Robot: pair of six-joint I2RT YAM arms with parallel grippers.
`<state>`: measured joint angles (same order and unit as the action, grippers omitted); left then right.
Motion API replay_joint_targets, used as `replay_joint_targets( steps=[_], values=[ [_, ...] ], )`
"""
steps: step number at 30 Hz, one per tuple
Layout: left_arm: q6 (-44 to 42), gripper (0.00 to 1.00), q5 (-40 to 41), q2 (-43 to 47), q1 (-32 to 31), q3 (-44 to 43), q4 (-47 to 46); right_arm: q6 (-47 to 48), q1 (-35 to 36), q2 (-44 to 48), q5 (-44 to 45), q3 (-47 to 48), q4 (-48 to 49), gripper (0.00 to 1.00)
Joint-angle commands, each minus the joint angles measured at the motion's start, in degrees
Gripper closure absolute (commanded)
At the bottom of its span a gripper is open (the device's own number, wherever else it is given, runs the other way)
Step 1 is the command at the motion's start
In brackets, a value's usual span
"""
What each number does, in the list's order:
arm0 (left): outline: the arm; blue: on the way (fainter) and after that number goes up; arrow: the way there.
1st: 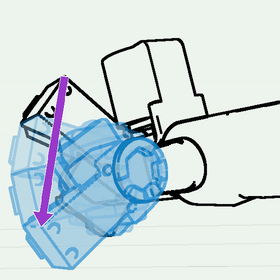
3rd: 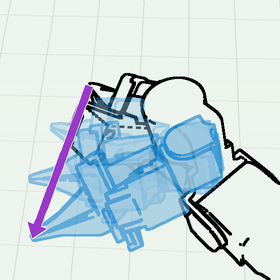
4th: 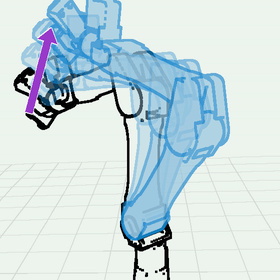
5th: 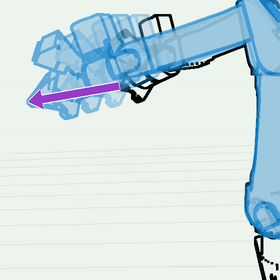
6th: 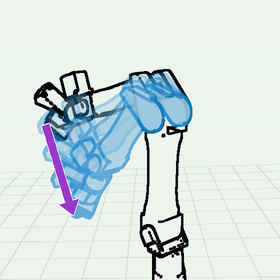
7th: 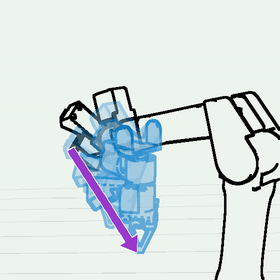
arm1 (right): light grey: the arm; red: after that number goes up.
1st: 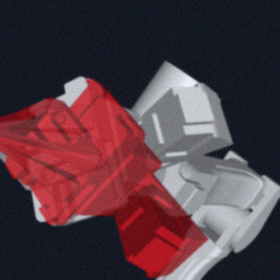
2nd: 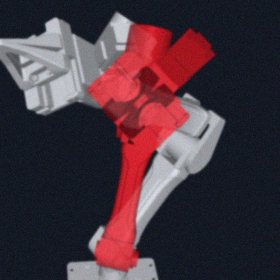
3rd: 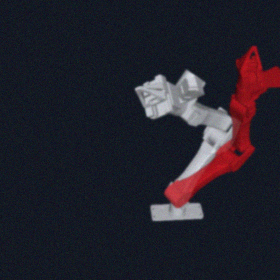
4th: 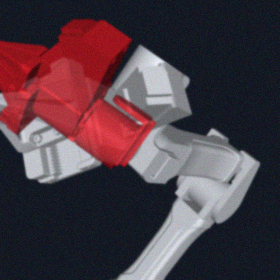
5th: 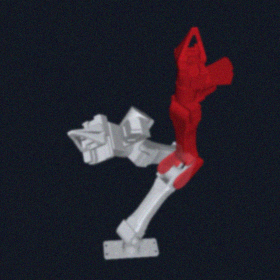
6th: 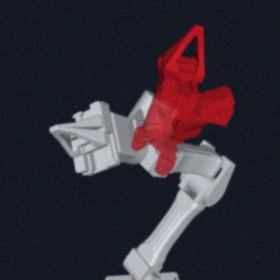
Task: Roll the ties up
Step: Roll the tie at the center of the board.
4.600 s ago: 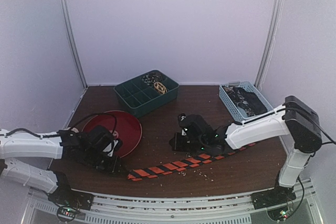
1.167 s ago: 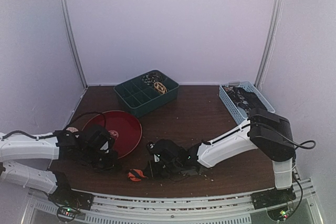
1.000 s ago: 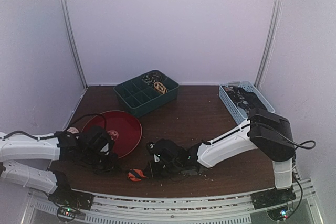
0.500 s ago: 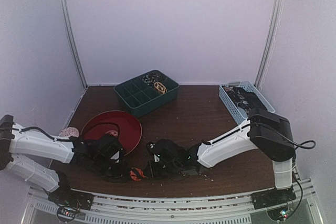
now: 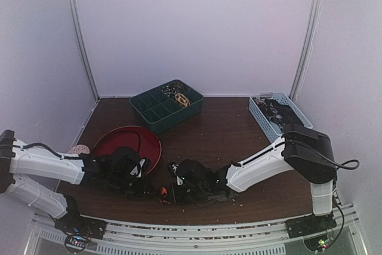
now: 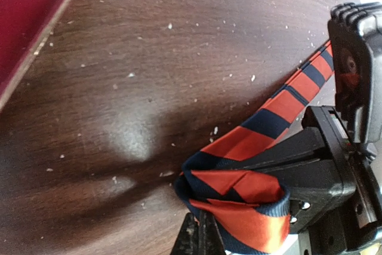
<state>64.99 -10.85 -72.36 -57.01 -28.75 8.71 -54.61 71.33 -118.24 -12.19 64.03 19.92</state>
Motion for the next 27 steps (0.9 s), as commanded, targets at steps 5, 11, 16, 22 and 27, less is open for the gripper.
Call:
replay_joint_targets(
  steps=[5, 11, 16, 22, 27],
  values=[
    [-1.15, 1.0, -0.02, -2.45, -1.04, -1.78, -5.02, -1.14, -0.24, 5.41, 3.43, -4.42, -1.04, 1.0],
    [-1.79, 1.0, -0.49, -3.34, -1.36, -2.73, -5.03, -1.3, -0.65, 7.27, 5.06, -5.68, -1.25, 0.93],
    [-1.29, 1.0, -0.8, -3.23, -1.51, -2.98, -4.89, -1.11, -1.09, 10.23, 8.74, -6.85, -3.95, 0.9],
    [-1.55, 1.0, -0.92, -5.0, -1.91, -4.38, -5.13, -1.22, -1.8, 14.77, 12.31, -8.91, -6.0, 0.79],
    [-1.75, 1.0, -0.76, -7.28, -2.48, -5.97, -5.46, -1.41, -1.72, 16.42, 10.99, -9.29, -5.62, 0.65]
  ],
)
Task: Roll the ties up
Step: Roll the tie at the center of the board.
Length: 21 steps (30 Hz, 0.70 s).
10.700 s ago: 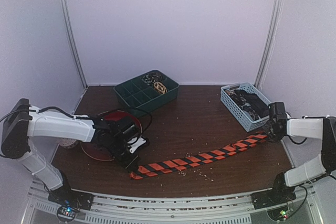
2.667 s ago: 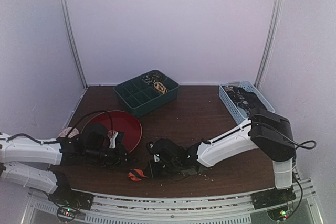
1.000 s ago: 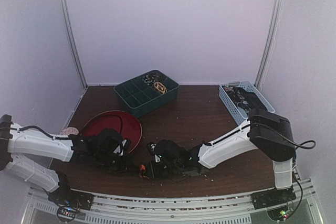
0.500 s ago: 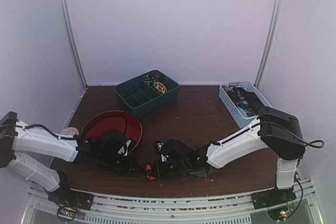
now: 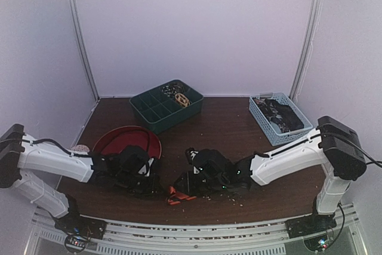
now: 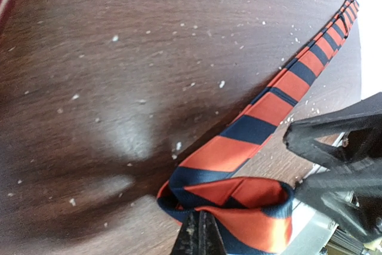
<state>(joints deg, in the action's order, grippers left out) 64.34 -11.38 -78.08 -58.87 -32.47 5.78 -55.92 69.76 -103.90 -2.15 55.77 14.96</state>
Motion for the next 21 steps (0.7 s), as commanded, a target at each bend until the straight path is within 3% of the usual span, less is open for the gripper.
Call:
replay_joint_targets(
  steps=[1, 8, 21],
  values=[
    [-1.08, 1.0, -0.23, -2.11, -0.77, -2.41, -2.96, -0.17, -0.17, 2.26, 0.49, -1.34, -0.34, 0.61],
    [-0.82, 1.0, -0.21, -5.18, -1.48, -3.59, -4.55, -0.23, -0.06, 3.03, 0.27, -2.51, -1.06, 0.51],
    [-0.84, 1.0, 1.36, -6.8, -2.04, -4.51, -3.67, -2.17, 0.43, 0.55, -2.72, -2.36, -3.9, 0.54]
  ],
)
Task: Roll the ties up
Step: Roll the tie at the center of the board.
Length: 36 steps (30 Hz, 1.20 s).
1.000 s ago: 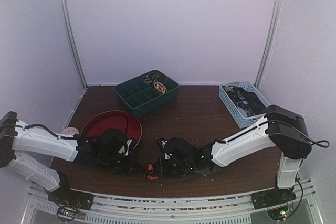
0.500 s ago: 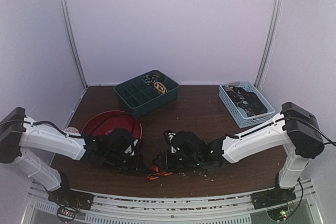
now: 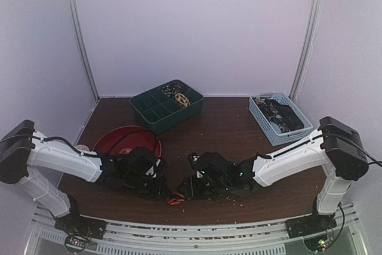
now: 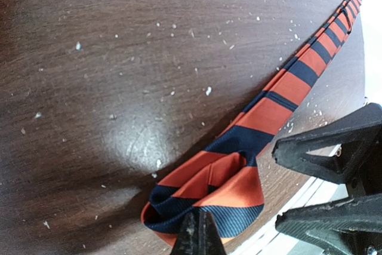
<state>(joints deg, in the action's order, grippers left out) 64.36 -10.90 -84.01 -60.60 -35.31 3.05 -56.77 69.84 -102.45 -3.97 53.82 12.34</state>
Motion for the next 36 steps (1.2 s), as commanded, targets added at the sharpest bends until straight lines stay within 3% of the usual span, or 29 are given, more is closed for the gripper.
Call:
replay_joint_targets(
  steps=[1, 12, 19, 22, 36],
  values=[
    [-1.18, 1.0, 0.92, -1.09, -0.38, -2.02, -0.21, -1.63, 0.31, -1.08, -0.87, -0.53, -1.32, 0.54],
    [-0.9, 1.0, 1.72, -1.42, -1.34, -1.0, 0.69, -4.33, 0.52, -4.05, -3.16, -0.85, 1.4, 0.65],
    [-0.37, 1.0, 3.28, -1.34, -1.54, 0.24, 0.36, -2.96, 0.51, -4.2, -2.9, 0.11, 0.92, 0.93],
    [-0.43, 1.0, 4.14, -0.73, -1.54, 0.68, 0.96, -2.22, 0.47, -4.02, -2.53, 0.34, 0.58, 1.0],
    [-1.07, 1.0, 3.96, -2.35, -1.54, -0.29, 1.42, 8.31, -1.99, -5.76, 0.51, 5.67, -9.39, 1.0]
  ],
)
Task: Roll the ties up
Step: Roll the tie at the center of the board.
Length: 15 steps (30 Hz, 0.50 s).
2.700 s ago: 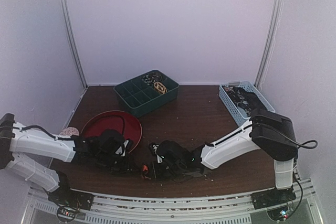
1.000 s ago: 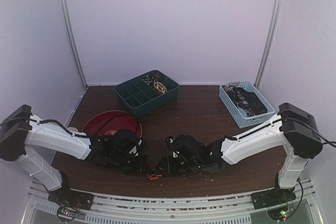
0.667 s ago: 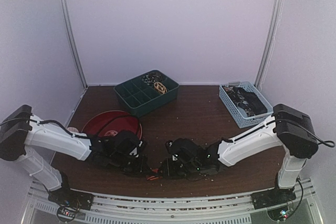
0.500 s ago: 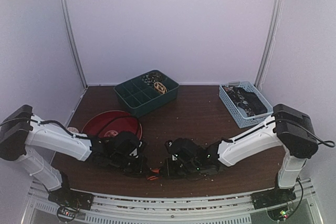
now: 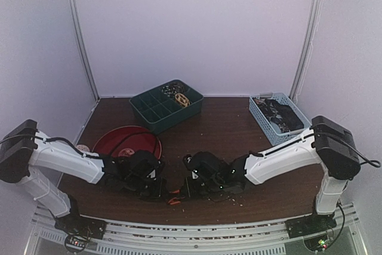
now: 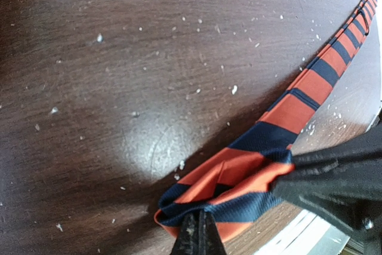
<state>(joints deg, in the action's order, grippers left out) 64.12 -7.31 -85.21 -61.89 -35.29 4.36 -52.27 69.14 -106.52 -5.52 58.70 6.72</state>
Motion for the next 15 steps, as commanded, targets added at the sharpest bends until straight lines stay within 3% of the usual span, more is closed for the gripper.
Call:
replay_joint_targets(
  steps=[1, 15],
  values=[
    [-0.84, 1.0, 0.15, -1.5, -0.27, -0.31, -0.02, 4.54, -1.53, -2.08, 2.12, 0.72, -3.97, 1.0],
    [-1.37, 1.0, -0.81, -0.85, -0.25, -2.61, 0.39, 9.6, -2.73, -3.16, 1.65, 0.96, -4.69, 0.95]
  ],
)
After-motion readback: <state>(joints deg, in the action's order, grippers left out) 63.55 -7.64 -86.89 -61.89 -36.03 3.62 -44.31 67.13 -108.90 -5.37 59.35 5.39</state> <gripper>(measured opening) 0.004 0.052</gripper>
